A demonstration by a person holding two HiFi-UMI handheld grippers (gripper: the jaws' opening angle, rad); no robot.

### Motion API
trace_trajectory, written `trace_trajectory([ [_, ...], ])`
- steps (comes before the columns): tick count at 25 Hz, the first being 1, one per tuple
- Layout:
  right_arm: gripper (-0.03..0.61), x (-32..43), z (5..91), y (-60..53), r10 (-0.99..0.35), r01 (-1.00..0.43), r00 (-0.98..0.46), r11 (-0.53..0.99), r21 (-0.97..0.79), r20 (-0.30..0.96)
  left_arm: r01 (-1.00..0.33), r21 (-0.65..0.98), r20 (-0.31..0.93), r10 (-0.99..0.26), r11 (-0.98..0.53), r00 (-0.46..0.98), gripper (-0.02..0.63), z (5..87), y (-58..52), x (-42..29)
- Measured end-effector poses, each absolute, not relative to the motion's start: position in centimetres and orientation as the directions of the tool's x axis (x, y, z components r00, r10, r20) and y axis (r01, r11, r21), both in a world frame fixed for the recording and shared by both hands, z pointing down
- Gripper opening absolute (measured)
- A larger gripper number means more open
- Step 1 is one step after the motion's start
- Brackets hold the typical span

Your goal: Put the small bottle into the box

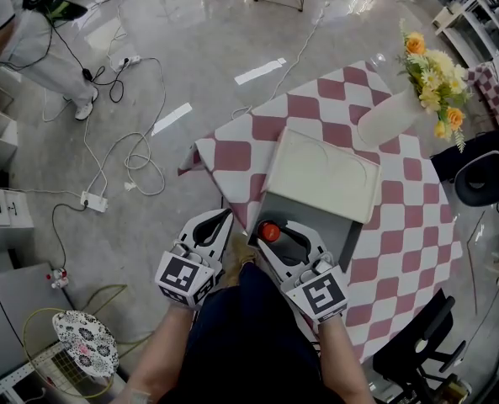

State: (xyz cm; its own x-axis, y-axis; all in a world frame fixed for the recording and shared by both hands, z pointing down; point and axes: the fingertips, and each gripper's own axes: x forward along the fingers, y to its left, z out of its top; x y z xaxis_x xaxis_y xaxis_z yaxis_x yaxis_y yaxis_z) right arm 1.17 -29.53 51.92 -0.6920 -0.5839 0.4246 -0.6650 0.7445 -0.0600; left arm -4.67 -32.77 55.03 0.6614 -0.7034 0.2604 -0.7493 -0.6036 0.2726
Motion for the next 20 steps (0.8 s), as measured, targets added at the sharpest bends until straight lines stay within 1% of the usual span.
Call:
trace_trajectory([
  [3,0.184,1.0,52.1,-29.1,-0.571,-0.656,-0.695,0.752,-0.060,0.437,-0.755,0.280,0.264,-0.708,-0.593,0.655,0.002,55.1,-32.6,-4.9],
  [7,0.184,1.1,52.0,-29.1,-0.573,-0.650,-0.700,0.759,-0.047,0.426,-0.753,0.275,0.263,-0.707,-0.598,0.657,0.002,55.1,-32.4,-4.7],
  [20,0.186,1.9,52.1,-28.0,-0.559,-0.655,-0.683,0.753,-0.056,0.469,-0.754,0.264,0.259,-0.709,-0.602,0.657,0.002,54.6,-31.6,-4.3],
])
